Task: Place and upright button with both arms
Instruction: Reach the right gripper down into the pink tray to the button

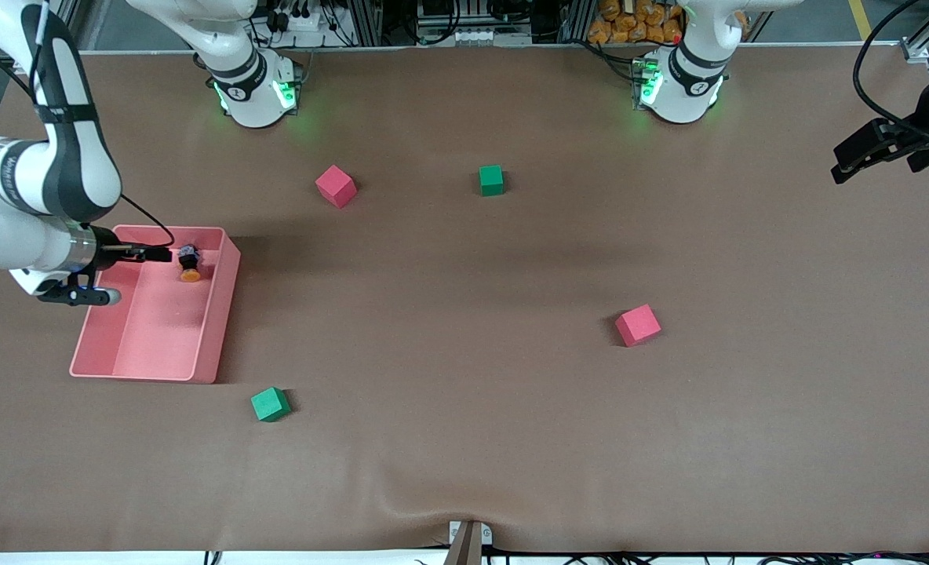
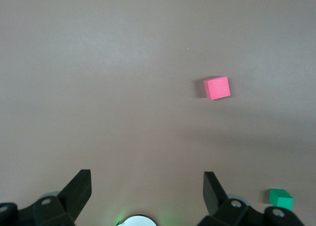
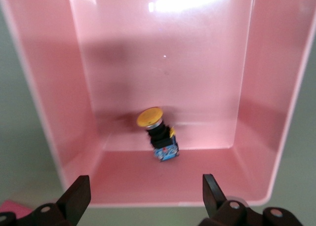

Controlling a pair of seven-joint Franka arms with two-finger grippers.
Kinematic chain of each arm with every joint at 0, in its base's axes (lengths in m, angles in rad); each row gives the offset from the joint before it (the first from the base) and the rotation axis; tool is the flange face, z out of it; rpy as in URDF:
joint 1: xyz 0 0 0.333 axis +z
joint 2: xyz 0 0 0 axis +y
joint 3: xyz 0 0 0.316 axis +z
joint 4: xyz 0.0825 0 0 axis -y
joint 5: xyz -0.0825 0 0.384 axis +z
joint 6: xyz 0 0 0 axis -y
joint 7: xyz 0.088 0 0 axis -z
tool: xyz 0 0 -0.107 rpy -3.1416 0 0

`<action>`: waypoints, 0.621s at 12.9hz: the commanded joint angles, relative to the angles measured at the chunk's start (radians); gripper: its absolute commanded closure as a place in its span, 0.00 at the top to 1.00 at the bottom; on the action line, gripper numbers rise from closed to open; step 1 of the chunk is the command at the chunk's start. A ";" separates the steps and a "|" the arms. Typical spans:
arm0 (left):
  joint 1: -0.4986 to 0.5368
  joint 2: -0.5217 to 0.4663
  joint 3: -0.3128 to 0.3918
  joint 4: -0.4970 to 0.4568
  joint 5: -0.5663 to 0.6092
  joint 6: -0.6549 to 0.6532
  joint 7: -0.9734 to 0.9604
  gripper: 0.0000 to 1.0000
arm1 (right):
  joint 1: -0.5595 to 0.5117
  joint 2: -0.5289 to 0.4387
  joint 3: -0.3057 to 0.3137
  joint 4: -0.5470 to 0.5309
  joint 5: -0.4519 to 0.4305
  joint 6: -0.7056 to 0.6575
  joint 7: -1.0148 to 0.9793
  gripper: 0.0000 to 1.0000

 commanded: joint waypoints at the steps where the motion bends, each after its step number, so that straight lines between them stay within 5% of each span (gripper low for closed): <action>1: 0.003 0.006 -0.005 0.002 0.019 -0.002 0.004 1.00 | -0.007 -0.022 0.014 -0.064 -0.019 0.084 -0.069 1.00; 8: -0.011 0.032 -0.011 0.001 0.019 0.047 0.006 1.00 | -0.010 0.033 0.012 -0.177 -0.019 0.294 -0.208 1.00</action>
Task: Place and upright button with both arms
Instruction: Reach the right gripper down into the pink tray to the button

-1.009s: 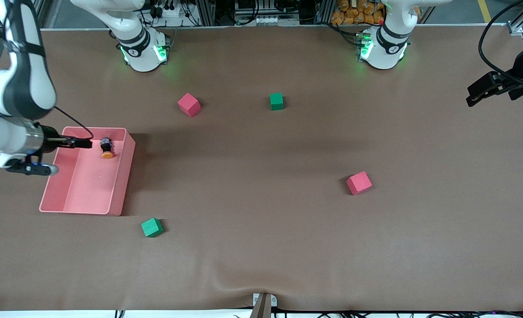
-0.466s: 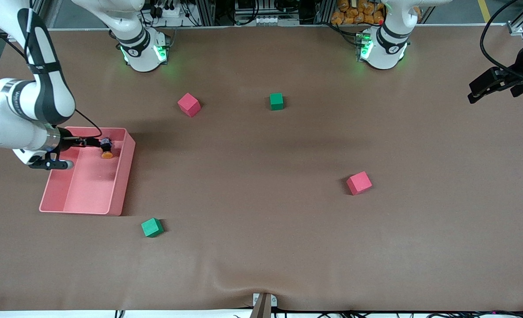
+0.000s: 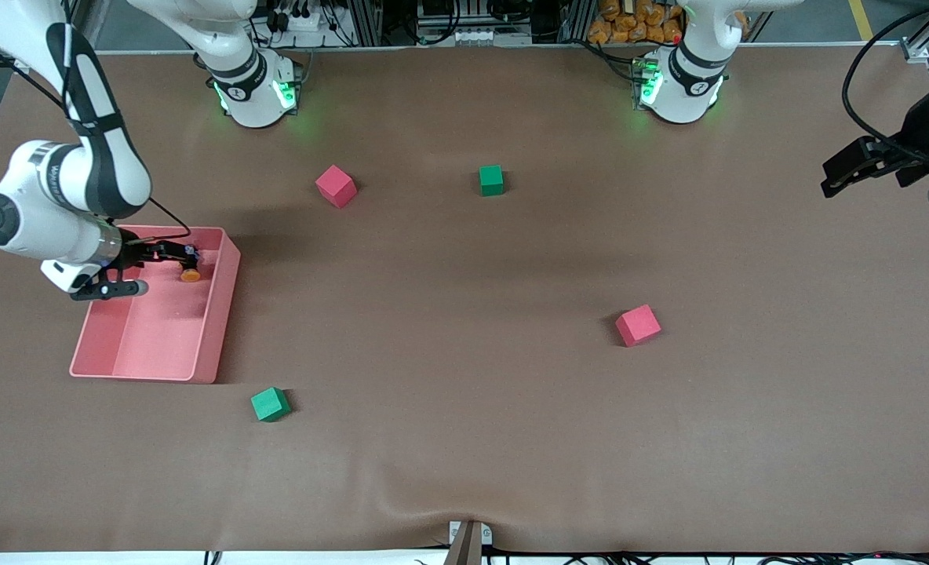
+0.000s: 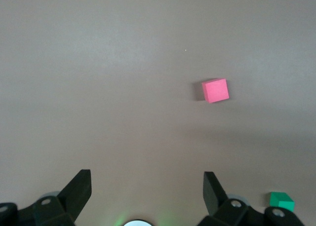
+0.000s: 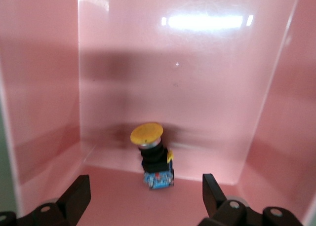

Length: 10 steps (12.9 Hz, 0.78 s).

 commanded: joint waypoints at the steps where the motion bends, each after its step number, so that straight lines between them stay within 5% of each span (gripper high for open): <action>1: -0.005 0.008 -0.004 0.006 0.021 0.010 0.007 1.00 | -0.006 0.029 0.010 -0.033 -0.019 0.058 -0.062 1.00; 10: 0.002 0.020 -0.007 0.006 0.021 0.033 0.033 1.00 | -0.085 0.160 0.011 -0.076 -0.016 0.190 -0.120 1.00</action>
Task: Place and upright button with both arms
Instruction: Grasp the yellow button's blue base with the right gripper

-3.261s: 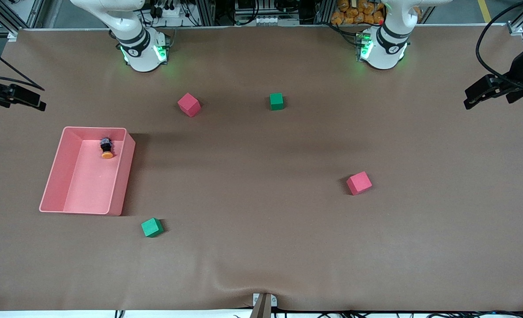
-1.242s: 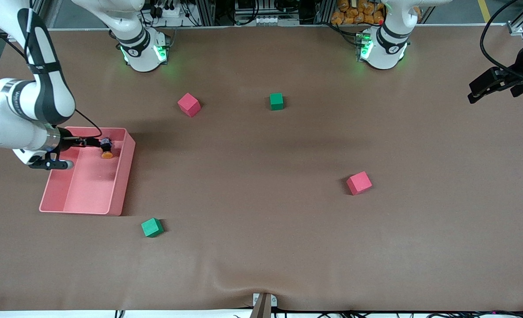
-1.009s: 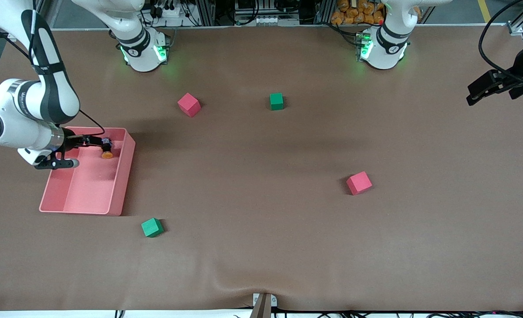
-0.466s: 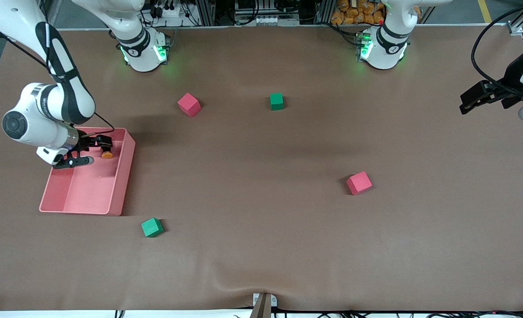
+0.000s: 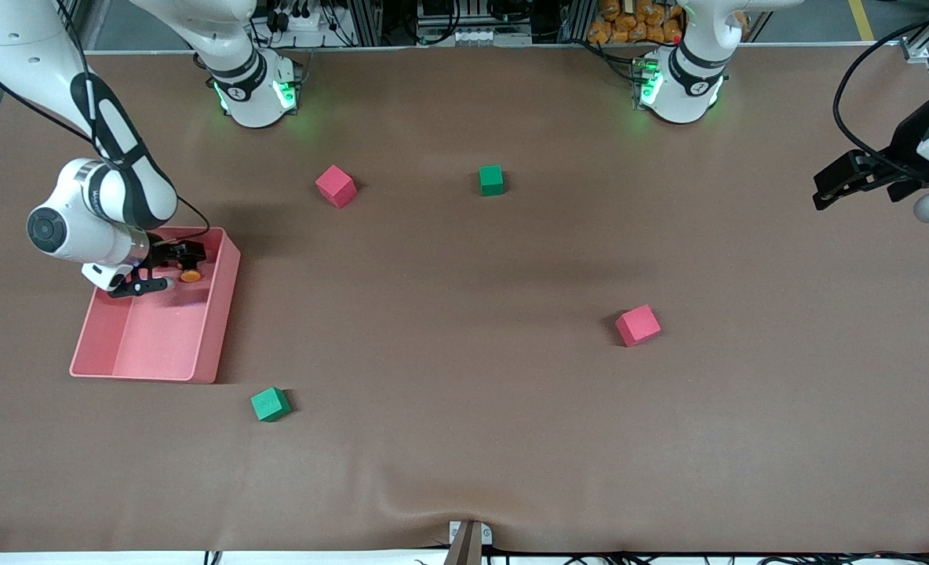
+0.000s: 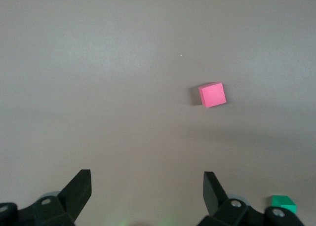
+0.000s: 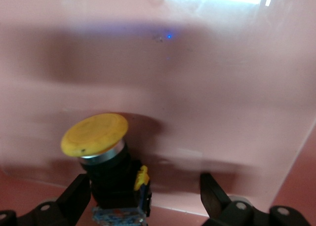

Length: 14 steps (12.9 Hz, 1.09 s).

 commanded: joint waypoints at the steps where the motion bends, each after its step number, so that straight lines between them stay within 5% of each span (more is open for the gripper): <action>1: 0.004 0.000 -0.003 0.006 0.021 0.003 0.014 1.00 | -0.011 0.007 0.014 -0.004 -0.014 0.026 -0.015 1.00; 14: 0.010 0.000 -0.002 0.006 0.022 0.002 0.014 1.00 | 0.001 0.039 0.016 -0.004 -0.010 0.066 -0.017 1.00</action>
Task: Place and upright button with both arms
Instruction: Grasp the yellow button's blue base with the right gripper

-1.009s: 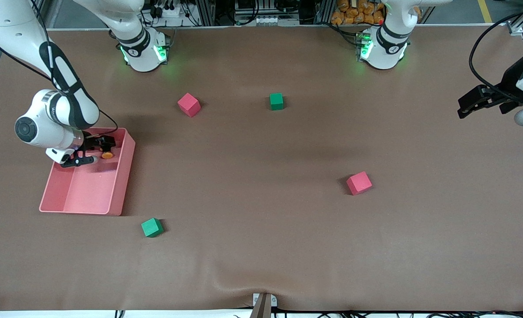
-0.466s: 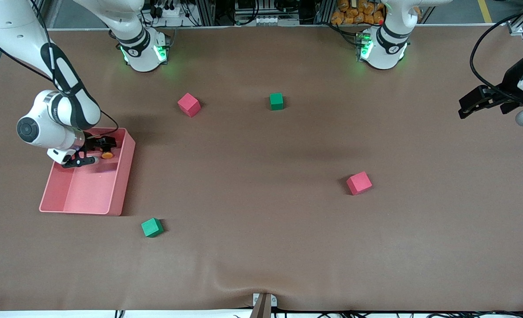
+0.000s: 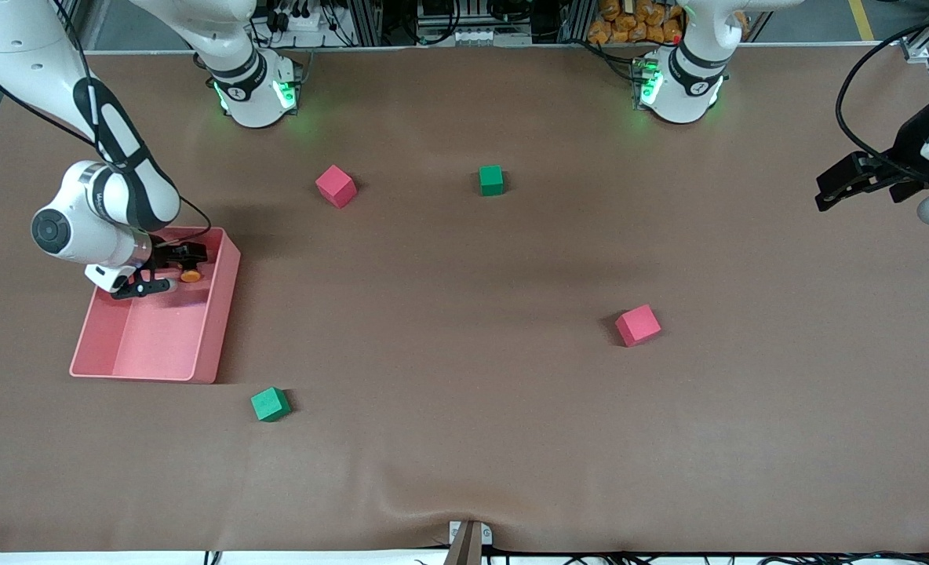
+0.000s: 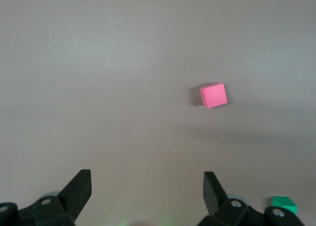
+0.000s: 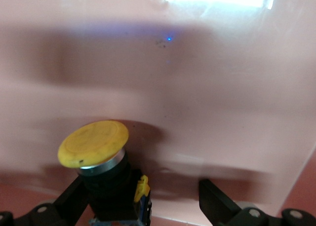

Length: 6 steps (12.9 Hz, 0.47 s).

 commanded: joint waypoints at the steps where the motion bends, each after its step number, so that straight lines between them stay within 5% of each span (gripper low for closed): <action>1: 0.006 -0.004 -0.002 0.006 0.022 0.000 0.013 1.00 | 0.001 0.024 0.010 -0.003 -0.010 0.039 -0.009 1.00; 2: 0.006 -0.008 -0.002 0.006 0.022 0.000 0.013 1.00 | -0.001 0.024 0.010 -0.003 -0.010 0.039 -0.009 1.00; 3: 0.006 -0.010 -0.002 0.006 0.022 0.000 0.013 1.00 | -0.004 0.024 0.012 -0.003 -0.008 0.039 -0.009 0.55; 4: 0.006 -0.010 -0.002 0.006 0.022 -0.001 0.012 1.00 | -0.007 0.022 0.012 -0.003 -0.005 0.039 -0.008 0.26; 6: 0.006 -0.011 -0.001 0.006 0.022 -0.003 0.013 1.00 | -0.010 0.022 0.012 -0.003 -0.005 0.037 -0.006 0.16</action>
